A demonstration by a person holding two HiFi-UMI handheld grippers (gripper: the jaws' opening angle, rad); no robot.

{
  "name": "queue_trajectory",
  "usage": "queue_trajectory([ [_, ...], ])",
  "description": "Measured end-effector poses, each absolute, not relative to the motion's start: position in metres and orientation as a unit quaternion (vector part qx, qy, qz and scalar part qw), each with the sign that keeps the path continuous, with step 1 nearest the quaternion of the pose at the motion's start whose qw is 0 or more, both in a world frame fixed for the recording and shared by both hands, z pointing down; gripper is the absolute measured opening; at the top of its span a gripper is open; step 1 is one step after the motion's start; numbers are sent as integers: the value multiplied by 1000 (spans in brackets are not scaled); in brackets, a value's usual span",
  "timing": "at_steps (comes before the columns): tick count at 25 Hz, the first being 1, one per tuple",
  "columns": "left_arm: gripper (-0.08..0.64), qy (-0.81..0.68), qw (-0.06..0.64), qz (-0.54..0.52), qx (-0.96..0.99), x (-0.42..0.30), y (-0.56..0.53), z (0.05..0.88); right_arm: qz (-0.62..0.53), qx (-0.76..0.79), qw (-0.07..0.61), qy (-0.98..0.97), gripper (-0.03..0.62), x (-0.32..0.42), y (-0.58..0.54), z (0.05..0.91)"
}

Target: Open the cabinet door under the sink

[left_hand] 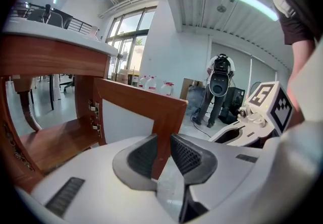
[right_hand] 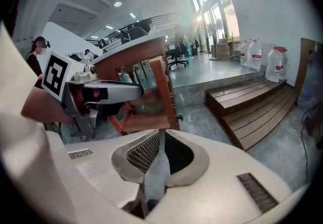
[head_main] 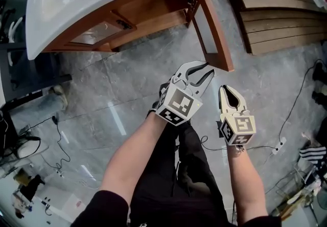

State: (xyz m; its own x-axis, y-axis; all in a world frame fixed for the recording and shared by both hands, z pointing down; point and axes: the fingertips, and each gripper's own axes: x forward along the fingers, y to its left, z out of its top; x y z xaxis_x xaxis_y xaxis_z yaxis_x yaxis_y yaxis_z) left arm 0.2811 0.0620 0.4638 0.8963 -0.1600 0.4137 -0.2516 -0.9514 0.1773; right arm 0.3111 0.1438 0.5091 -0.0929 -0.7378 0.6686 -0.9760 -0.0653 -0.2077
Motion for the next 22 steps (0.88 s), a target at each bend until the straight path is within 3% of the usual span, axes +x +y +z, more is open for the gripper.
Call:
queue_trajectory([
  [8,83,-160,122,187,961,250,27,452,328,630,185,-679,48,291,126,505],
  [22,55,-304,153,172,925,65,-41,421,282,540,197,-768,51,137,28,467],
])
